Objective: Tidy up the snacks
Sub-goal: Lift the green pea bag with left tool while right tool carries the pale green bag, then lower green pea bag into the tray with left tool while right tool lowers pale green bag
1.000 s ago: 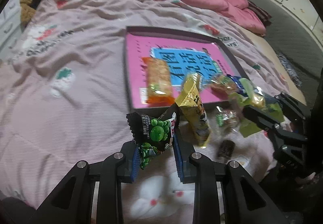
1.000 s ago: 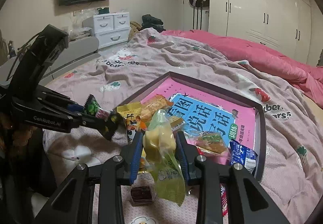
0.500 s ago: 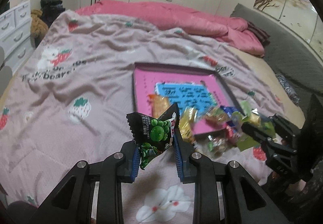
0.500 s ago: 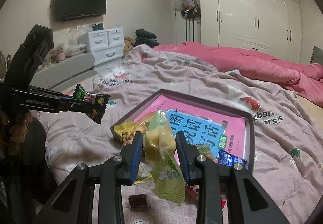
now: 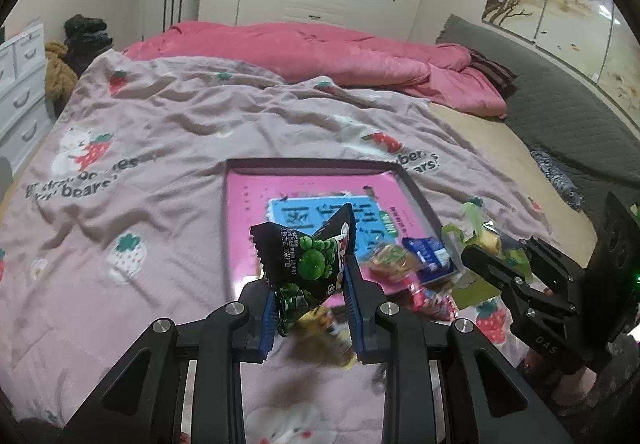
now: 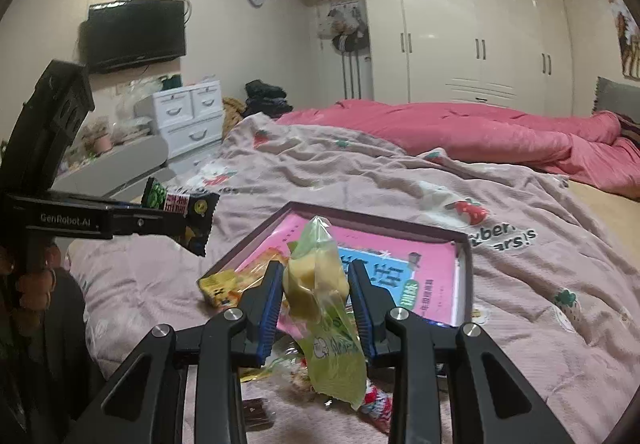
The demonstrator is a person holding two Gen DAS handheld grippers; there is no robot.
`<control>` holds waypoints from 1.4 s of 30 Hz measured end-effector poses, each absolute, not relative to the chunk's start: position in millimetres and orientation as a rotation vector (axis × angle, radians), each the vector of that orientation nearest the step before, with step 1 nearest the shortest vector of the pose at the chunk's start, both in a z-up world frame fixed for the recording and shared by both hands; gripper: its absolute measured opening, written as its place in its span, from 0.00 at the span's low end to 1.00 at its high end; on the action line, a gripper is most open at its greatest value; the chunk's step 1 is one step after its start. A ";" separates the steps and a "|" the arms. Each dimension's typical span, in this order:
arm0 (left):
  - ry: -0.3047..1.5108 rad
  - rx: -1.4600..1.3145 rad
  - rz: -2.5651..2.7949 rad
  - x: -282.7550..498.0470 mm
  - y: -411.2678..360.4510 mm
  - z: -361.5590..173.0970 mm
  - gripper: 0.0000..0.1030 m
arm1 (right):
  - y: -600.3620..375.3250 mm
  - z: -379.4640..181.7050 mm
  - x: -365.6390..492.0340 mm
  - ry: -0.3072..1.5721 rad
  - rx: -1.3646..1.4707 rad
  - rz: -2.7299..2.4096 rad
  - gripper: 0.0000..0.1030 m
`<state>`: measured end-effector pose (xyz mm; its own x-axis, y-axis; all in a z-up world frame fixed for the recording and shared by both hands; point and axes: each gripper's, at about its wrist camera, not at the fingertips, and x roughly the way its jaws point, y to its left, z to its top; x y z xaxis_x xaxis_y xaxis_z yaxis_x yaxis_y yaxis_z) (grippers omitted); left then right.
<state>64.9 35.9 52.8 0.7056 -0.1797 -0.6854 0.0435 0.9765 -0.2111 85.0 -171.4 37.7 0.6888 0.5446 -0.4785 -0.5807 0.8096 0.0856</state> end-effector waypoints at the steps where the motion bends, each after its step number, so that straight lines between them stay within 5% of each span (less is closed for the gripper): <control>1: 0.776 -0.185 -0.129 67.6 32.8 53.3 0.29 | -174.6 38.5 86.4 0.509 -0.066 0.624 0.33; 22: 0.830 -0.160 -0.187 120.6 -23.4 24.8 0.29 | -210.5 38.2 121.7 0.522 0.007 0.507 0.33; 42: 0.969 -0.130 -0.187 145.2 -40.9 -37.8 0.29 | -195.8 -25.7 152.4 0.805 -0.034 0.451 0.32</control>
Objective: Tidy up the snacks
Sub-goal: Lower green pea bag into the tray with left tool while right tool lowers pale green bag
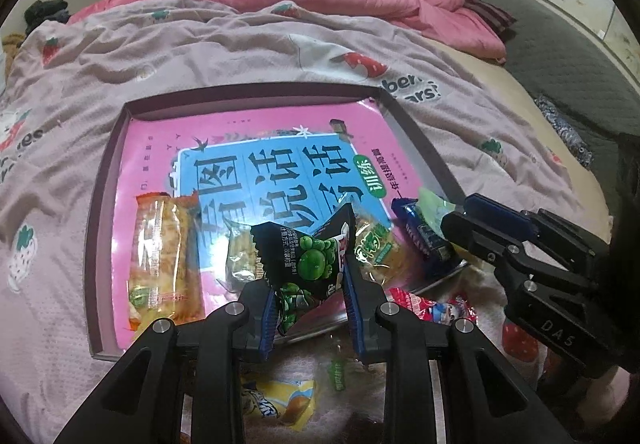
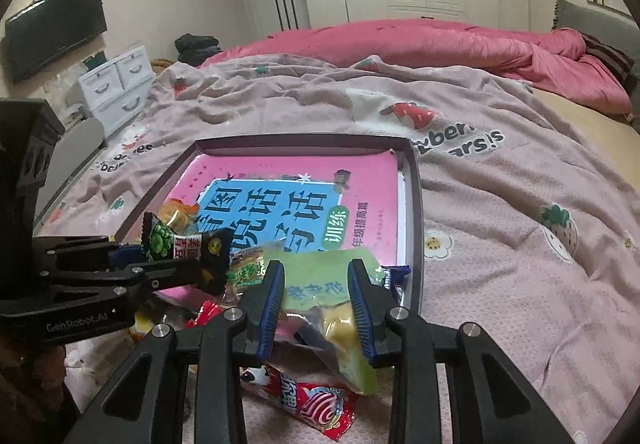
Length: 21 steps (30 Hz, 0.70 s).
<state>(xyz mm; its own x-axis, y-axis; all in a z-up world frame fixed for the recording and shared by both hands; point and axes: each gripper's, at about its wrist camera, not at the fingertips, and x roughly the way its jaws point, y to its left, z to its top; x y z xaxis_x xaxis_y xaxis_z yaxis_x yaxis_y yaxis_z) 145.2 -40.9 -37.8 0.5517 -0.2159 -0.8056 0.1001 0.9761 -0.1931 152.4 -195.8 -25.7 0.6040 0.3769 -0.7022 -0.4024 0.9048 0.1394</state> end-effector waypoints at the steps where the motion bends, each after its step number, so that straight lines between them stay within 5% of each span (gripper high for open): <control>1: 0.969 -0.129 -0.187 145.7 -40.7 -38.6 0.29 | -195.5 -26.5 152.8 0.805 -0.037 0.449 0.33; 21: 0.970 -0.124 -0.149 156.1 -33.4 -45.7 0.29 | -191.1 -46.0 174.4 0.819 -0.065 0.378 0.33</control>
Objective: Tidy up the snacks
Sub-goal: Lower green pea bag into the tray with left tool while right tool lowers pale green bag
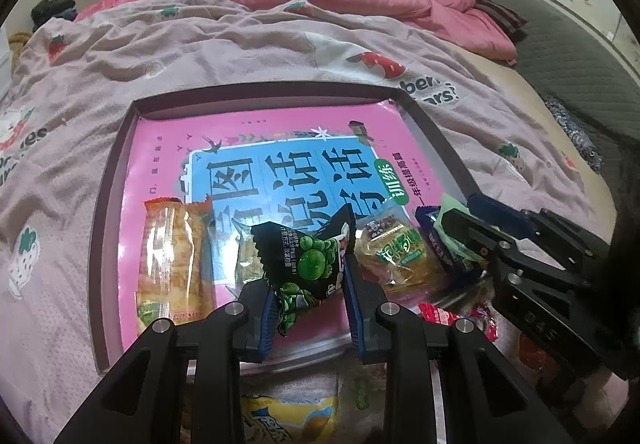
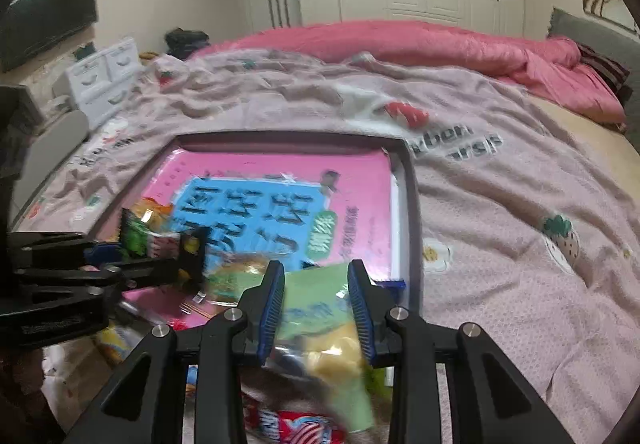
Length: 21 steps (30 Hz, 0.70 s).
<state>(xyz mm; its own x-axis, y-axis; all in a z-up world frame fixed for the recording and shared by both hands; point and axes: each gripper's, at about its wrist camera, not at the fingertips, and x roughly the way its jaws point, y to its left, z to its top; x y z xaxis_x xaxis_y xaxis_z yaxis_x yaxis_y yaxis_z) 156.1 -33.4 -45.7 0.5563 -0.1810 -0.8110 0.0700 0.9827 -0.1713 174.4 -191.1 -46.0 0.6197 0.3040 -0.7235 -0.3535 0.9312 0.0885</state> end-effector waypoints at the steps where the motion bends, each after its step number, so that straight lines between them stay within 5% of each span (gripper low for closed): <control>1: 0.971 -0.125 -0.148 156.6 -33.0 -46.1 0.29 | -193.9 -46.5 175.9 0.823 -0.043 0.381 0.32; 21: 0.974 -0.162 -0.128 157.8 -22.6 -46.1 0.30 | -184.2 -53.5 185.3 0.821 0.052 0.476 0.33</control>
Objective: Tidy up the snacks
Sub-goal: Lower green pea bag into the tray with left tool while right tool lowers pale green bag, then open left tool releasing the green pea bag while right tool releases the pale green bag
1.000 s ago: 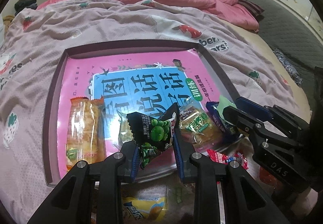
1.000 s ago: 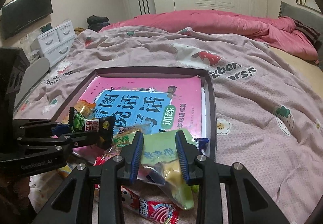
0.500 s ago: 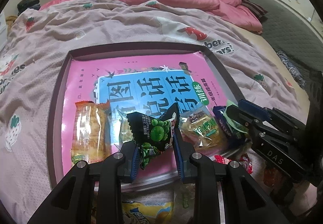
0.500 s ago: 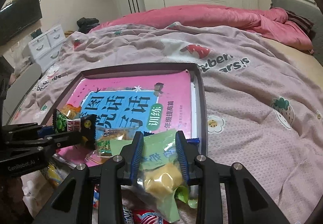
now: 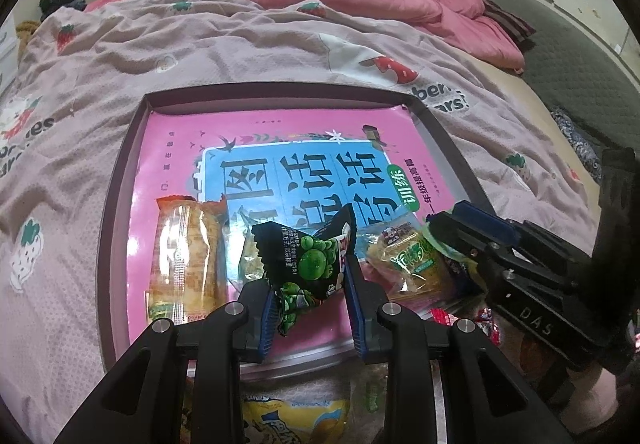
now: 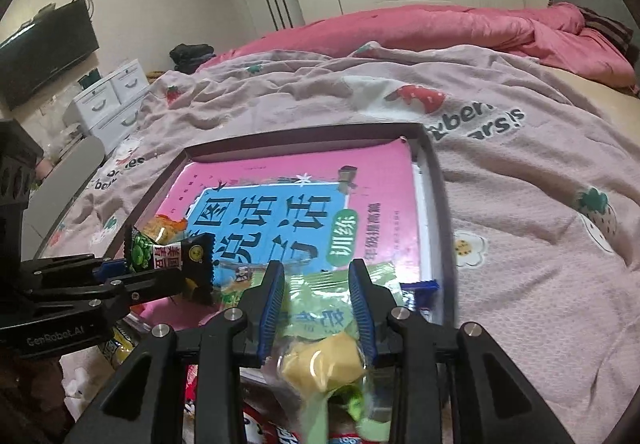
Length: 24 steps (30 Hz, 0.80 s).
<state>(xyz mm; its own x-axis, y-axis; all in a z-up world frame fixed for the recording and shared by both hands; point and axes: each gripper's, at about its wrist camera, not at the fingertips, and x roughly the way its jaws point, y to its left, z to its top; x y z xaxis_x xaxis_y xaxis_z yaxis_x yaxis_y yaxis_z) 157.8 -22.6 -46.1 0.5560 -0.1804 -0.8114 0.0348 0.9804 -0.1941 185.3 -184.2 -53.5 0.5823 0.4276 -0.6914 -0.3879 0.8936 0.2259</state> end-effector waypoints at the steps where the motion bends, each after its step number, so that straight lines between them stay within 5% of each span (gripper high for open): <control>1: 0.975 -0.165 -0.128 157.9 -22.3 -45.9 0.30 | -183.1 -53.8 185.3 0.819 0.056 0.484 0.33; 24: 0.975 -0.185 -0.165 151.4 -20.4 -37.4 0.41 | -214.1 -6.9 139.8 0.784 -0.046 0.434 0.34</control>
<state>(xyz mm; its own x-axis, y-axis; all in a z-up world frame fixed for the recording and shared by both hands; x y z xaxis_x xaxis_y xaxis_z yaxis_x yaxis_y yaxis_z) 151.4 -20.4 -37.4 0.5512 -0.2214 -0.8045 0.0556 0.9718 -0.2293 139.8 -214.1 -6.9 0.6247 0.3614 -0.6922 -0.3952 0.9108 0.1189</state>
